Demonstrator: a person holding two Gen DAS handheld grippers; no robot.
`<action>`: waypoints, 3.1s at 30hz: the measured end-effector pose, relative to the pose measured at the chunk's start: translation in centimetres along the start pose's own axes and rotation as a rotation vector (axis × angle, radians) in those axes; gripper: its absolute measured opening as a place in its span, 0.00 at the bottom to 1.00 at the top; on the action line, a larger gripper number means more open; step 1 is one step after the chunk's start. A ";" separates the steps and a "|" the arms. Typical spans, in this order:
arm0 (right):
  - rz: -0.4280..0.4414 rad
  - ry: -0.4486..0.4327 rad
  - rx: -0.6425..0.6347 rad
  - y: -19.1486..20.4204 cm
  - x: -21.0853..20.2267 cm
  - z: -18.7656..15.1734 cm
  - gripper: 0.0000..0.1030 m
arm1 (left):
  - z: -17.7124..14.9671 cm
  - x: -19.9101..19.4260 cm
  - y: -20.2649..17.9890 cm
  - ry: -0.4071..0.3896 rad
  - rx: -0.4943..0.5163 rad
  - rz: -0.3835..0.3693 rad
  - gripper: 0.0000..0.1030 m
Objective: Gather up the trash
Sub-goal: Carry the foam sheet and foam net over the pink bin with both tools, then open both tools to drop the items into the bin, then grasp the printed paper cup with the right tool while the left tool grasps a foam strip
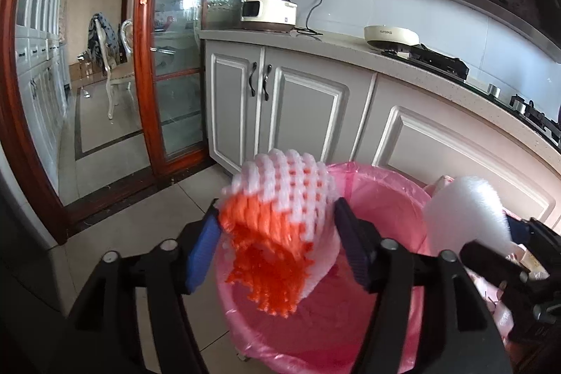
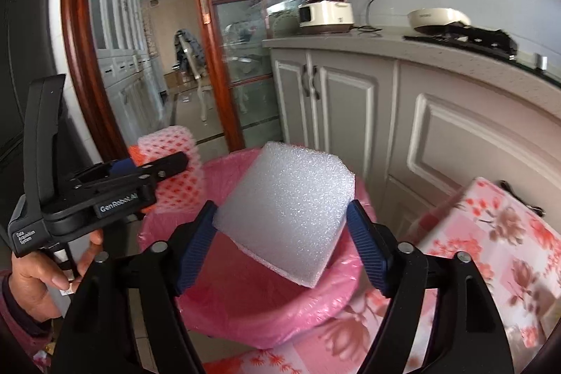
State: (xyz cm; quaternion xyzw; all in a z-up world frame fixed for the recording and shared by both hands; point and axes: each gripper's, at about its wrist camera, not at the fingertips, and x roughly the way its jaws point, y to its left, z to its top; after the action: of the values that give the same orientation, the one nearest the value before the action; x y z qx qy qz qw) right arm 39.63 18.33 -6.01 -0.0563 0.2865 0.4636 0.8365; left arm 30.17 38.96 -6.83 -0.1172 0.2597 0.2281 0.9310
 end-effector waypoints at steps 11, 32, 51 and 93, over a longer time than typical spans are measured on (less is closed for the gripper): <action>-0.043 -0.058 0.033 -0.4 -4.0 -0.9 0.81 | -0.5 -1.9 -1.0 -0.046 0.080 0.120 0.82; -0.315 -0.174 0.093 -0.3 -26.5 -9.5 0.82 | -6.7 -17.9 -13.8 -0.124 0.186 0.004 0.94; -0.541 -0.041 0.275 -6.5 -34.0 -23.4 0.82 | -18.5 -20.4 -23.4 -0.013 0.296 -0.228 0.95; -0.583 0.060 0.418 -15.1 -31.0 -25.8 0.82 | -19.7 -21.4 -31.4 -0.063 0.477 -0.453 0.15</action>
State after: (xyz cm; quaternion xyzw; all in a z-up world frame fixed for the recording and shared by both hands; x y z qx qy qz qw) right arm 28.21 -22.50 -13.55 0.0233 0.3715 0.1350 0.9183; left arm 20.63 -2.80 -8.72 0.0564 0.2444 -0.0483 0.9668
